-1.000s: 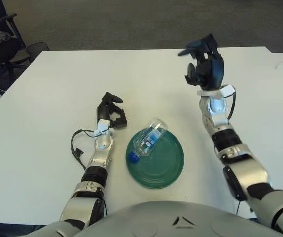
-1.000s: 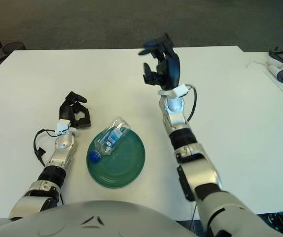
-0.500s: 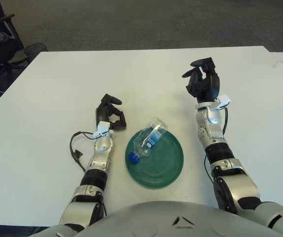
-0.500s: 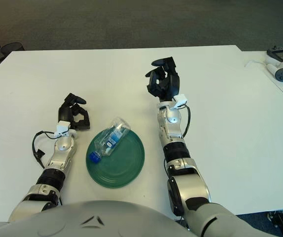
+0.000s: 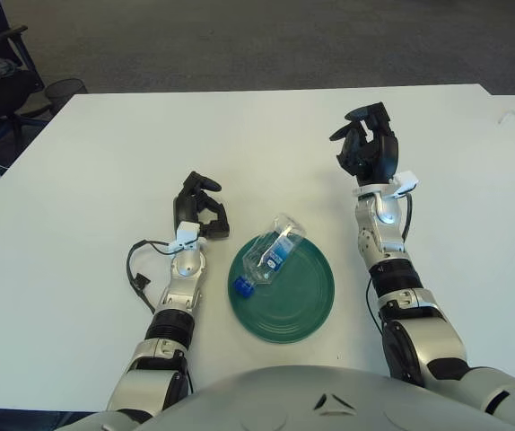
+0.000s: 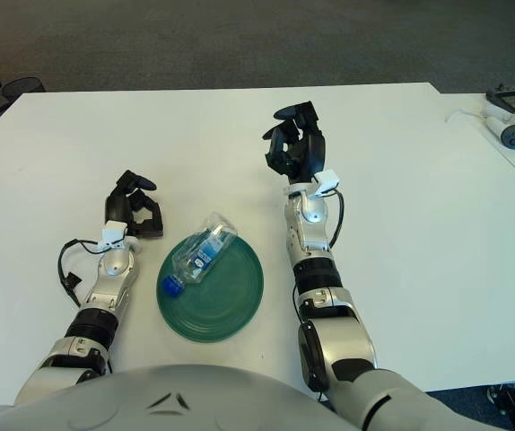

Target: Put the bottle into the plate.

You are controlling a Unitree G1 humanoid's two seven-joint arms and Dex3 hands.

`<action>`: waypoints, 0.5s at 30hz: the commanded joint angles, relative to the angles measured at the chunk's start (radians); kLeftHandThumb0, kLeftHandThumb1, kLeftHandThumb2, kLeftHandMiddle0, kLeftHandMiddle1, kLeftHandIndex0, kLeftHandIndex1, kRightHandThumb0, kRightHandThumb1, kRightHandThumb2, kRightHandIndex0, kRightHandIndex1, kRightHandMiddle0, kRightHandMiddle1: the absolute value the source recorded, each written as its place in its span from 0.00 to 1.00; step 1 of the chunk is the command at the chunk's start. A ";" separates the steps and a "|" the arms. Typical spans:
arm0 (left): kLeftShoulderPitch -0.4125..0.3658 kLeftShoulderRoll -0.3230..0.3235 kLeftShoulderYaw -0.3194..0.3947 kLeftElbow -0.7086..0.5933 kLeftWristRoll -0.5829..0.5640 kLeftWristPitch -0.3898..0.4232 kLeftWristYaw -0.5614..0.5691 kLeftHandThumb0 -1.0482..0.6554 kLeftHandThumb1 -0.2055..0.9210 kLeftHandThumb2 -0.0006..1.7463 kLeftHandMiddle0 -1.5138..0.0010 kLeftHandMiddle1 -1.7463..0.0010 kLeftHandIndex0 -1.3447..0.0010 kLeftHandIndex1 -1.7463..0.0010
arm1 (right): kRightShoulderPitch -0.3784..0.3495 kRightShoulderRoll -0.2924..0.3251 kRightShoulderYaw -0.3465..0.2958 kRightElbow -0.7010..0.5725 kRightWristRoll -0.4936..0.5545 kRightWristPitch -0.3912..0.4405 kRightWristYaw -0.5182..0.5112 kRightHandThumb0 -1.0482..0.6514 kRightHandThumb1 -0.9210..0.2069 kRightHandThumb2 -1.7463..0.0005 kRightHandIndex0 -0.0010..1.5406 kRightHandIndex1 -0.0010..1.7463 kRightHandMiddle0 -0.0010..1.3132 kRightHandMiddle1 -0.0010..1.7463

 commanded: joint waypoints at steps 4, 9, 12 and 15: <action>0.031 0.011 0.006 0.030 0.002 0.012 -0.008 0.61 0.10 1.00 0.38 0.06 0.48 0.00 | -0.025 0.016 -0.019 0.005 -0.022 0.005 0.011 0.61 0.30 0.45 0.30 0.99 0.22 0.91; 0.027 0.013 0.008 0.037 -0.005 0.004 -0.017 0.61 0.10 1.00 0.38 0.06 0.48 0.00 | -0.030 0.022 -0.028 0.011 -0.028 0.005 0.015 0.61 0.30 0.45 0.30 0.99 0.22 0.91; 0.023 0.016 0.008 0.036 0.004 0.009 -0.009 0.61 0.11 1.00 0.38 0.06 0.48 0.00 | -0.034 0.026 -0.033 0.016 -0.033 0.005 0.016 0.61 0.30 0.45 0.30 0.99 0.22 0.91; 0.022 0.016 0.009 0.036 -0.001 0.007 -0.013 0.61 0.11 1.00 0.38 0.06 0.48 0.00 | -0.036 0.028 -0.038 0.017 -0.037 0.005 0.019 0.61 0.30 0.45 0.30 0.99 0.22 0.91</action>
